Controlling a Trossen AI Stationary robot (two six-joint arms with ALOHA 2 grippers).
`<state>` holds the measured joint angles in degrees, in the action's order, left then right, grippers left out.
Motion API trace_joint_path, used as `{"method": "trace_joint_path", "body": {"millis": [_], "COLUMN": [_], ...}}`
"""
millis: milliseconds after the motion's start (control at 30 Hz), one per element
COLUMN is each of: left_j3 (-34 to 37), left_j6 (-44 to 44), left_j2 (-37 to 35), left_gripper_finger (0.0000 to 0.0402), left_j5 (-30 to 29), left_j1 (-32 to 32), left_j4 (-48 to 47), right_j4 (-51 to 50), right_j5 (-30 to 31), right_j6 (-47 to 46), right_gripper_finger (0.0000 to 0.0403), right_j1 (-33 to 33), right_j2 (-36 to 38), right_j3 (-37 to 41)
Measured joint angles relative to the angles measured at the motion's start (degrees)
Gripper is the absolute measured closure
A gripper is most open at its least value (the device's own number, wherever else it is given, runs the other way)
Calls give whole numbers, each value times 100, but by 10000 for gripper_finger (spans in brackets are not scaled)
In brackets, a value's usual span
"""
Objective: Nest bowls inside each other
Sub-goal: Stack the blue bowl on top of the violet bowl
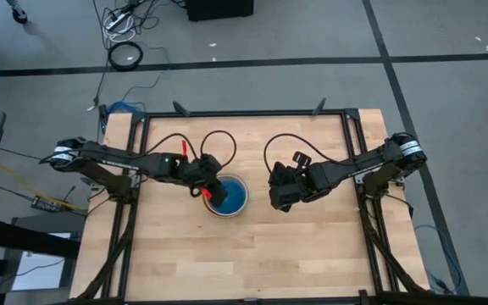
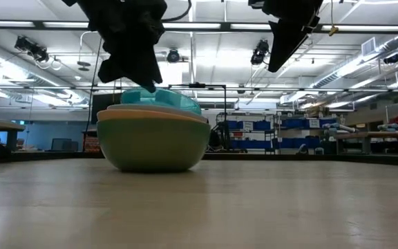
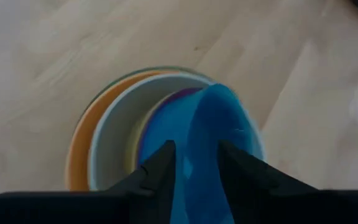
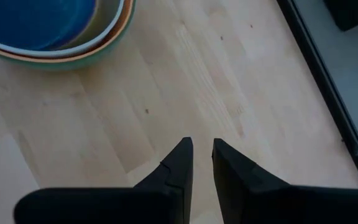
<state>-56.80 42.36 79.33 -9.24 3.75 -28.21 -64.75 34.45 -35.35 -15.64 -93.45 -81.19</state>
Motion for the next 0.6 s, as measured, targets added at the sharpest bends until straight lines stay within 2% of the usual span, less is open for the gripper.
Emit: {"method": "trace_joint_path", "body": {"millis": [333, 600], "left_j3": [0, 0], "left_j6": [146, 311], "left_j2": [2, 2], "left_gripper_finger": [273, 273], "left_j5": [243, 115], "left_j1": [7, 0], "left_j4": [-198, -483], "right_j4": [0, 0], "right_j5": [-1, -3], "right_j6": [0, 0], "right_gripper_finger": [353, 353], "right_j1": [0, 0], "right_j2": [0, 0], "right_j3": [0, 0]}}
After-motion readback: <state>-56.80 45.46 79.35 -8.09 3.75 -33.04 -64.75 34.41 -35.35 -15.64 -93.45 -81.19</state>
